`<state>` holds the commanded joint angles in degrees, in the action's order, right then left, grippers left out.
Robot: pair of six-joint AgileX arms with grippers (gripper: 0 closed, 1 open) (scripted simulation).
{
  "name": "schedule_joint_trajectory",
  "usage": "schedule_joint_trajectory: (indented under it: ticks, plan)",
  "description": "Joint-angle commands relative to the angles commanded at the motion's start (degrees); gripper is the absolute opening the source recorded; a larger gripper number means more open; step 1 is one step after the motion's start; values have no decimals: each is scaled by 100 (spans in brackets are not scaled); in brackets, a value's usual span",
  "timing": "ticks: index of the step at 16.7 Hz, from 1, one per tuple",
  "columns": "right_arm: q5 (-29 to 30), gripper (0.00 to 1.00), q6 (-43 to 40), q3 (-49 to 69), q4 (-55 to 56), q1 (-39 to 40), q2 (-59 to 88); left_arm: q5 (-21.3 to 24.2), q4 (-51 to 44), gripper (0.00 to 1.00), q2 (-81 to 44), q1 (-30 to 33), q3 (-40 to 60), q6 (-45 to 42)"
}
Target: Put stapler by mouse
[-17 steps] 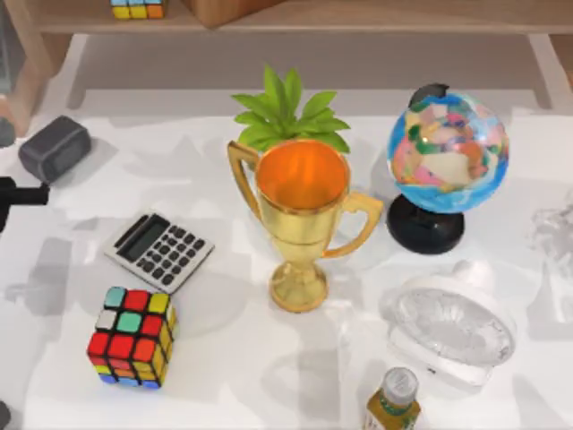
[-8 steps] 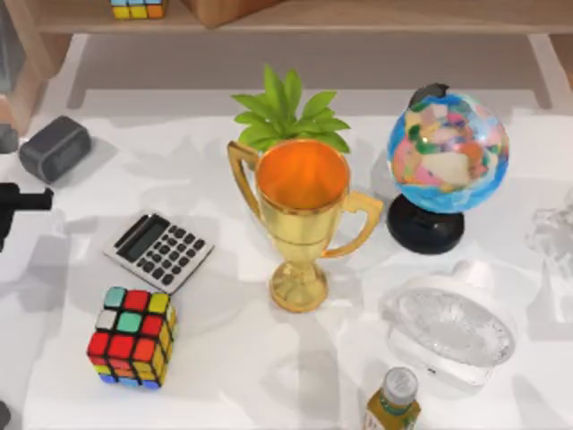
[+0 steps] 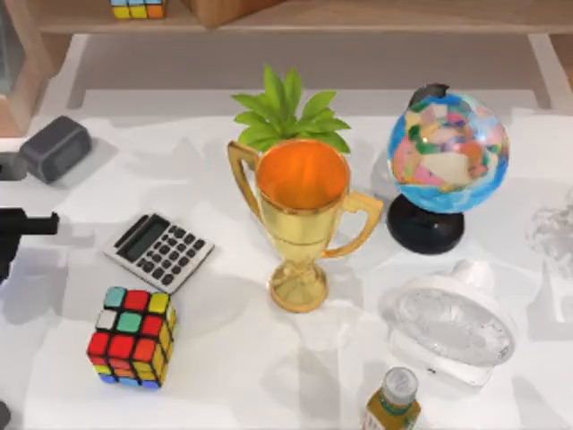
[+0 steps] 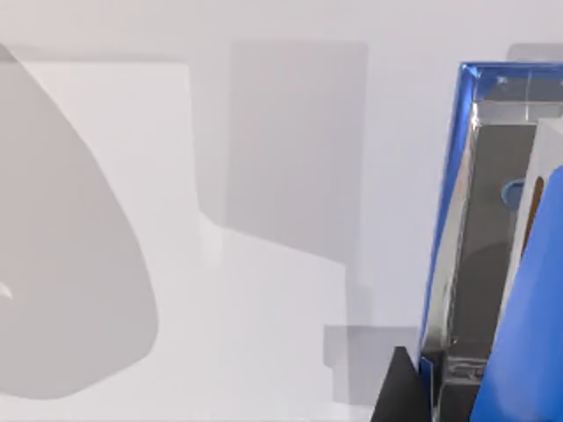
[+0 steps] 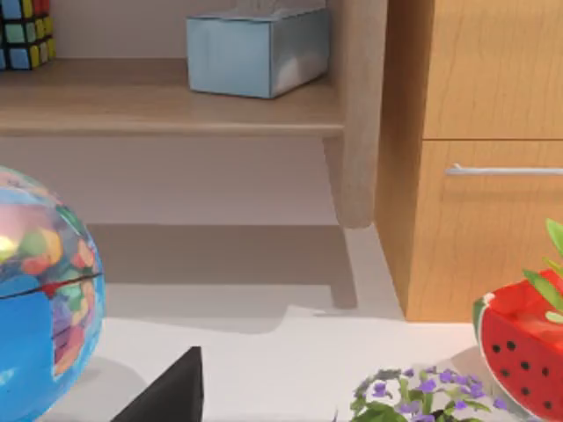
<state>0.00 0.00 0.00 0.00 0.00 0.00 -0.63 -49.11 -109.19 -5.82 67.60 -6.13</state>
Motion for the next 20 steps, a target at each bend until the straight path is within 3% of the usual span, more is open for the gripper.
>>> schedule_joint_trajectory:
  ticks: [1, 14, 20]
  plan:
    - [0, 100, 0, 0, 0, 0, 0, 0, 0, 0, 0, 0, 0, 0]
    - [0, 100, 0, 0, 0, 0, 0, 0, 0, 98, 0, 0, 0, 0]
    - [0, 100, 0, 0, 0, 0, 0, 0, 0, 100, 0, 0, 0, 0]
